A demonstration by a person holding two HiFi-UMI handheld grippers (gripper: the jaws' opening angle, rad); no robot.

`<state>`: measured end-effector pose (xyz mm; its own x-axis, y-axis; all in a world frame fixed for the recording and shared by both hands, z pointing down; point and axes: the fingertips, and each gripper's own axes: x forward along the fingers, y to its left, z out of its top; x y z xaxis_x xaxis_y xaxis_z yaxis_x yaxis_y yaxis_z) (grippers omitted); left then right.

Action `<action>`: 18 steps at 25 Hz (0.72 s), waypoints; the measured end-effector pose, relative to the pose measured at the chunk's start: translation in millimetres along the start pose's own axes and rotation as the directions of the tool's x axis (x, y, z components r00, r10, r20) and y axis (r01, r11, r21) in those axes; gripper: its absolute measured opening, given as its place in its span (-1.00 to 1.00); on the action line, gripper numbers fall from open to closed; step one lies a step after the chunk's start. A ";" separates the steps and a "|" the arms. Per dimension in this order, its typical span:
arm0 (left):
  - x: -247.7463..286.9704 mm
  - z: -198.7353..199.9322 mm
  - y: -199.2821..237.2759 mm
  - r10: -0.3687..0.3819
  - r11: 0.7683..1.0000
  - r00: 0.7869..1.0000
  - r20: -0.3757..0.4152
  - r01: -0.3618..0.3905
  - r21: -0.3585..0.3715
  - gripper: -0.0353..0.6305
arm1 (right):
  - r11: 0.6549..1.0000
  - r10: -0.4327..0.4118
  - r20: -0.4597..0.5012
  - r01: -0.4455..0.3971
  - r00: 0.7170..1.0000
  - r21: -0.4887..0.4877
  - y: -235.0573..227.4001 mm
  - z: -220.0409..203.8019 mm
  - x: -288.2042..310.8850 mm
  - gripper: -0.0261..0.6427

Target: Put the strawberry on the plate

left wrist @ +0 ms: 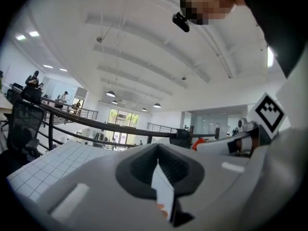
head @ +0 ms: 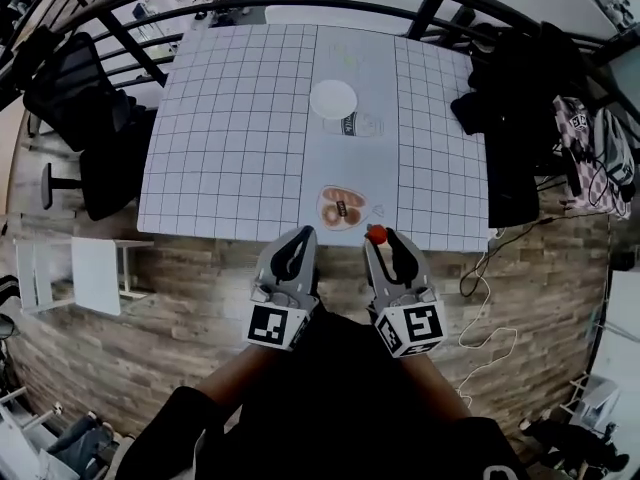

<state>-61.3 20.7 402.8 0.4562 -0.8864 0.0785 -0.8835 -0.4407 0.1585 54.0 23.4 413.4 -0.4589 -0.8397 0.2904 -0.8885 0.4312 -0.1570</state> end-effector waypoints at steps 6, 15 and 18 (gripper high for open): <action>56.4 3.1 43.7 -0.014 0.999 1.000 -0.017 0.014 -0.039 -0.87 | 0.999 -0.002 -0.020 0.003 1.000 0.034 -8.4 25.1 73.7 -0.50; 101.8 5.9 91.0 -0.037 0.998 0.999 -0.037 0.035 -0.059 -0.87 | 0.997 -0.068 -0.019 0.068 0.998 0.026 -28.2 41.5 138.3 -0.50; 106.2 6.8 96.8 -0.026 0.996 0.998 -0.049 0.022 -0.085 -0.87 | 0.996 -0.077 -0.033 0.078 0.996 0.046 -36.7 36.8 149.5 -0.50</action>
<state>-99.0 -117.1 419.8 0.4840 -0.8664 0.1228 -0.8610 -0.4464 0.2437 18.2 -130.1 427.8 -0.3891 -0.8590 0.3326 -0.9205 0.3484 -0.1769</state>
